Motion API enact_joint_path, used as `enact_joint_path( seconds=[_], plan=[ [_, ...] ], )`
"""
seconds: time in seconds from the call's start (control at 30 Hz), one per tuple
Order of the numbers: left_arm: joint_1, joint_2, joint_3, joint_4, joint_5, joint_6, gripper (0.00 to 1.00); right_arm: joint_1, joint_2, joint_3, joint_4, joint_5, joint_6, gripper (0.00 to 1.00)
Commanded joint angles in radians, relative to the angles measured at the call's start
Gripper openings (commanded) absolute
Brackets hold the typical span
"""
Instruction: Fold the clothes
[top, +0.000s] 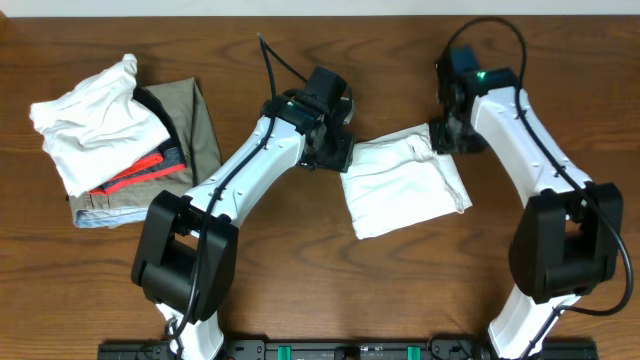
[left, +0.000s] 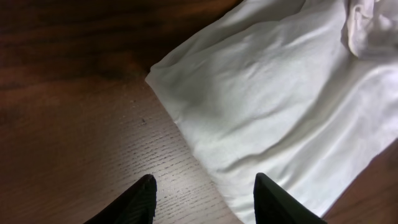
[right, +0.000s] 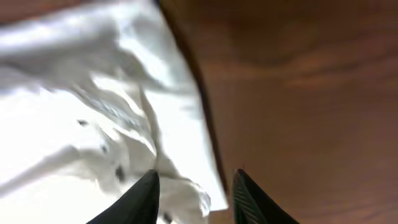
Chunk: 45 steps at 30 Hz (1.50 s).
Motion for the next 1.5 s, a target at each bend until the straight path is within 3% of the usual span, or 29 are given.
enact_joint_path(
  seconds=[0.0, 0.13, 0.27, 0.6, 1.07, 1.17, 1.33, 1.47],
  plan=[
    [0.000, -0.006, 0.002, -0.006, 0.043, -0.013, 0.51, -0.007, -0.026, 0.034, 0.003, 0.019, -0.011, 0.40],
    [-0.001, -0.006, 0.002, -0.006, 0.114, -0.013, 0.51, -0.007, -0.024, 0.033, 0.009, -0.045, -0.015, 0.40],
    [-0.007, -0.006, 0.002, -0.006, 0.153, -0.013, 0.51, 0.003, -0.024, 0.033, 0.030, -0.226, -0.134, 0.39],
    [-0.053, 0.004, 0.002, -0.001, 0.076, -0.013, 0.51, 0.023, 0.021, -0.014, 0.129, -0.251, -0.183, 0.40],
    [-0.057, 0.096, 0.002, 0.013, 0.077, -0.013, 0.51, 0.038, 0.123, -0.024, 0.200, -0.288, -0.205, 0.45],
    [-0.057, 0.110, 0.002, 0.013, 0.077, -0.013, 0.51, 0.038, 0.123, -0.024, 0.198, -0.282, -0.203, 0.39],
    [-0.057, 0.111, 0.002, 0.021, 0.077, -0.013, 0.51, 0.037, 0.123, -0.024, 0.186, -0.147, -0.094, 0.13],
    [-0.057, 0.111, 0.002, 0.021, 0.077, -0.013, 0.51, 0.036, 0.123, -0.024, 0.178, -0.098, -0.040, 0.11]
  ],
)
